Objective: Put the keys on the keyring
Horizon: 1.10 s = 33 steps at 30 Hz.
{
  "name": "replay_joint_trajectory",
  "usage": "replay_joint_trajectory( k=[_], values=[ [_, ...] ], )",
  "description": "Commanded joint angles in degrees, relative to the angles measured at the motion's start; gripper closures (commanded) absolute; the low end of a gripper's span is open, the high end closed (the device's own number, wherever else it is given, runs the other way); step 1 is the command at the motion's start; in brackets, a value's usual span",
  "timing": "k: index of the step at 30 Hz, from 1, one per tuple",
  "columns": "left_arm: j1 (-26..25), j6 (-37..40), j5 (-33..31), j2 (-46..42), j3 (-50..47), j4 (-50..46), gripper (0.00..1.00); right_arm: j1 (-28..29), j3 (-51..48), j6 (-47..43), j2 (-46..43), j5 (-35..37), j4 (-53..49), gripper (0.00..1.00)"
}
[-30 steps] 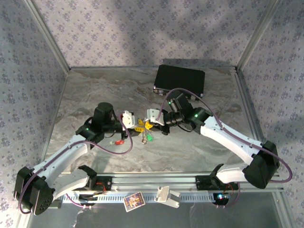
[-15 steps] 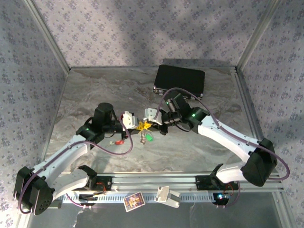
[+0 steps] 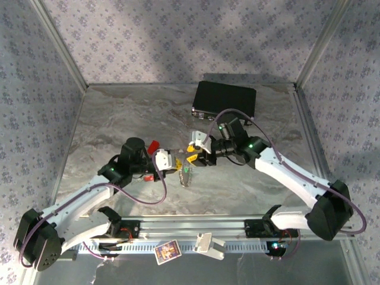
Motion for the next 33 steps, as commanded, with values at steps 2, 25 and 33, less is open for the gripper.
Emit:
replay_joint_trajectory(
  k=[2,25,33],
  values=[
    [-0.33,1.32,0.50,-1.17,0.12,3.93,1.00,0.82,-4.26,1.90,-2.22,0.97,4.42,0.63],
    [-0.45,-2.83,3.48,-1.13,-1.04,7.99,1.00,4.75,-5.19,1.60,-0.63,3.62,10.23,1.00],
    [-0.44,-1.18,-1.68,0.05,2.96,0.20,0.72,5.70,2.24,-6.03,0.65,9.07,-5.53,1.00]
  ],
)
